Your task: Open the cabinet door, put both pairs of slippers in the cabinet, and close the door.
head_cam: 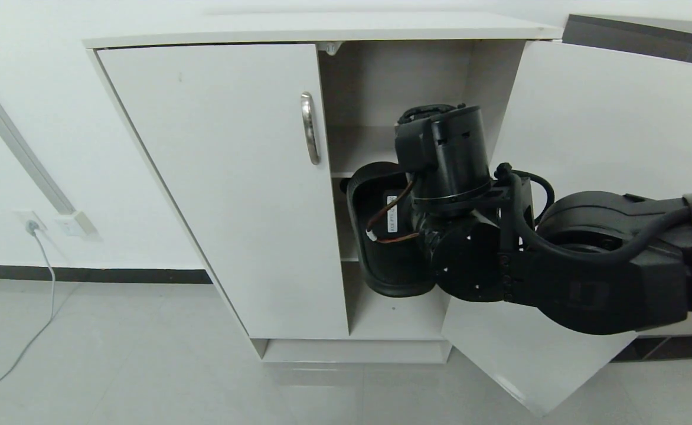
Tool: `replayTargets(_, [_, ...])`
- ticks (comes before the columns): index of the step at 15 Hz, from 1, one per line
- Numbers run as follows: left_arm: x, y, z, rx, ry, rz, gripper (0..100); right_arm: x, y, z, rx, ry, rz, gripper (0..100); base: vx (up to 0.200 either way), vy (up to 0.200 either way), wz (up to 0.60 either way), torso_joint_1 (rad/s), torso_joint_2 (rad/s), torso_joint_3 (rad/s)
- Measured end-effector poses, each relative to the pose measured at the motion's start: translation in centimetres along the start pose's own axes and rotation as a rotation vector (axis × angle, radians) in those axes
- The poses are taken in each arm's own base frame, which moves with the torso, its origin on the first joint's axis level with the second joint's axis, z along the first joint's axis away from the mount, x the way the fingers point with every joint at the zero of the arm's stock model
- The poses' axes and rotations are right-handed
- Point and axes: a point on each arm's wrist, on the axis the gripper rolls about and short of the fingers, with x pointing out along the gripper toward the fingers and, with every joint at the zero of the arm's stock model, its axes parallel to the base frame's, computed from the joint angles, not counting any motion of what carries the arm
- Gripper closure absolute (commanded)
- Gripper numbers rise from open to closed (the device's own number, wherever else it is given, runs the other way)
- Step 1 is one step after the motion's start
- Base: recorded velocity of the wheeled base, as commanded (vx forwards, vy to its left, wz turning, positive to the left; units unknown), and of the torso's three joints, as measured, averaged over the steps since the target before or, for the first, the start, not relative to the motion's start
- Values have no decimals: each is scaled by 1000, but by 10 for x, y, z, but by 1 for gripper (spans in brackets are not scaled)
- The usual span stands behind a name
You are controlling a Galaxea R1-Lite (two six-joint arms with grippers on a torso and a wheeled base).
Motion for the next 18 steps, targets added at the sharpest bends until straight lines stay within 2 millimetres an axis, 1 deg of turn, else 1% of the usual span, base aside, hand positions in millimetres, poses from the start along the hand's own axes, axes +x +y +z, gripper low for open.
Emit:
replayTargets(9, [0,0,0,0,0,0,100,1,-1,-1,0,1,-3,100,200,0,0,3,3,5])
replayTargets(12, [0,0,0,-1,0,0,100,8,-1,2,17,-11,-6,100,0,0,0,0,0,0])
replayTargets(18, [0,0,0,-3,0,3,100,47,-3,8,35,-28,-70,100,0,0,0,0,0,0])
